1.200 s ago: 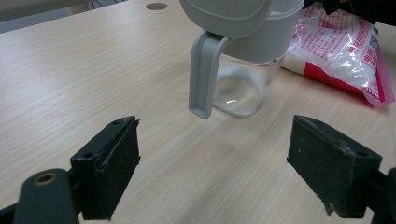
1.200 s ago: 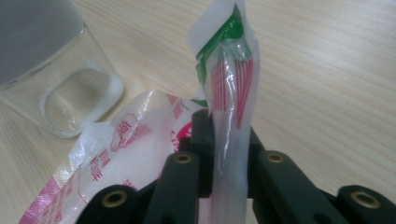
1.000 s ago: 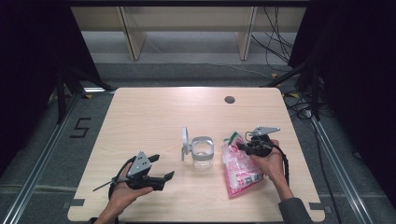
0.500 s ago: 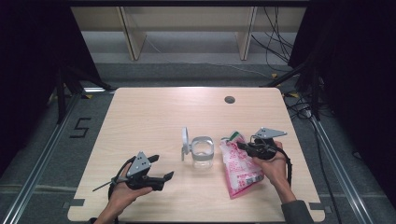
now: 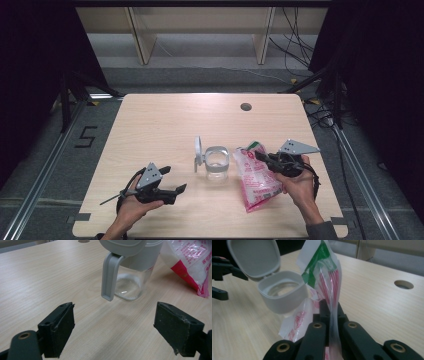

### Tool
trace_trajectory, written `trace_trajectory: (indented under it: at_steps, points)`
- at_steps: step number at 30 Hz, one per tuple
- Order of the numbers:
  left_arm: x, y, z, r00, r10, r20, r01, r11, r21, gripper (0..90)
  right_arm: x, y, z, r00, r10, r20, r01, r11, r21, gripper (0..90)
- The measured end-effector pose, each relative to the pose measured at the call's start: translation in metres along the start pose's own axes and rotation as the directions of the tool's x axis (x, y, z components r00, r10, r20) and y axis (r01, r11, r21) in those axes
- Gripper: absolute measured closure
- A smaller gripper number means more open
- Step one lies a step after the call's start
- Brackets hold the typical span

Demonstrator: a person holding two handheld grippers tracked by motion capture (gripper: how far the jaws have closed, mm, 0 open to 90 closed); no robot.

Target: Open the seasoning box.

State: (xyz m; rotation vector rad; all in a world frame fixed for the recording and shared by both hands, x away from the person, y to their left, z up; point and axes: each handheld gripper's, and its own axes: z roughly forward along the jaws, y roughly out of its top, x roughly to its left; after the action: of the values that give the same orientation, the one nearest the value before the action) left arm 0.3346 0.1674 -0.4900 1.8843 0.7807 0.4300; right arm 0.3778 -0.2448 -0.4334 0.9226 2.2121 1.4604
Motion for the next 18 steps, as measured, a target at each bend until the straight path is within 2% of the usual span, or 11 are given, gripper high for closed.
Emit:
trace_trajectory:
  at_steps: [2, 4, 5, 7, 8, 11, 13, 14, 16, 17, 18]
  points:
    - [0.0, 0.0, 0.0, 1.0, 0.0, 0.004, 0.0, 1.0, -0.005, 15.8, 0.002, 0.001, -0.002, 1.0, -0.004, -0.004, 0.004, 1.0, -0.011, 90.0]
    - [0.0, 0.001, 0.0, 1.0, -0.003, 0.003, 0.003, 1.0, -0.006, 15.8, 0.012, 0.005, -0.009, 0.9999, 0.007, -0.012, -0.007, 0.999, -0.039, 90.0]
    - [0.0, 0.001, 0.0, 1.0, -0.001, 0.004, 0.001, 1.0, -0.007, 15.8, 0.012, 0.006, -0.01, 0.9997, -0.014, -0.018, 0.012, 0.998, -0.061, 90.0]
    - [0.0, 0.001, 0.0, 1.0, -0.002, 0.007, 0.002, 1.0, -0.005, 15.8, 0.014, 0.007, -0.013, 0.9998, -0.021, -0.009, 0.02, 0.998, -0.064, 90.0]
    - [-0.001, 0.001, 0.0, 1.0, 0.002, 0.006, -0.002, 1.0, -0.002, 15.8, 0.015, 0.009, -0.014, 0.9994, -0.023, -0.025, 0.022, 0.998, -0.061, 90.0]
    - [-0.002, 0.001, 0.002, 1.0, 0.001, 0.009, -0.001, 1.0, 0.0, 15.8, 0.022, 0.013, -0.02, 0.9992, -0.032, -0.024, 0.03, 0.995, -0.095, 90.0]
    - [-0.003, 0.001, 0.002, 0.9999, 0.002, 0.016, -0.002, 1.0, 0.004, 15.8, 0.026, 0.014, -0.022, 0.9995, -0.03, -0.011, 0.029, 0.995, -0.091, 90.0]
    - [-0.003, 0.001, 0.003, 0.9998, 0.006, 0.017, -0.006, 1.0, 0.005, 15.8, 0.026, 0.016, -0.023, 0.9987, -0.05, -0.011, 0.049, 0.993, -0.108, 90.0]
    - [-0.004, 0.001, 0.003, 0.9998, 0.001, 0.017, -0.001, 1.0, 0.0, 15.8, 0.03, 0.018, -0.025, 0.9988, -0.048, -0.01, 0.046, 0.992, -0.114, 90.0]
    - [-0.005, 0.001, 0.003, 0.9999, 0.003, 0.016, -0.003, 1.0, 0.003, 15.8, 0.029, 0.02, -0.026, 0.997, -0.078, 0.0, 0.077, 0.99, -0.121, 90.0]
    - [-0.005, 0.001, 0.003, 0.9998, 0.005, 0.017, -0.005, 1.0, 0.004, 15.8, 0.031, 0.02, -0.026, 0.998, -0.058, -0.022, 0.055, 0.99, -0.127, 90.0]
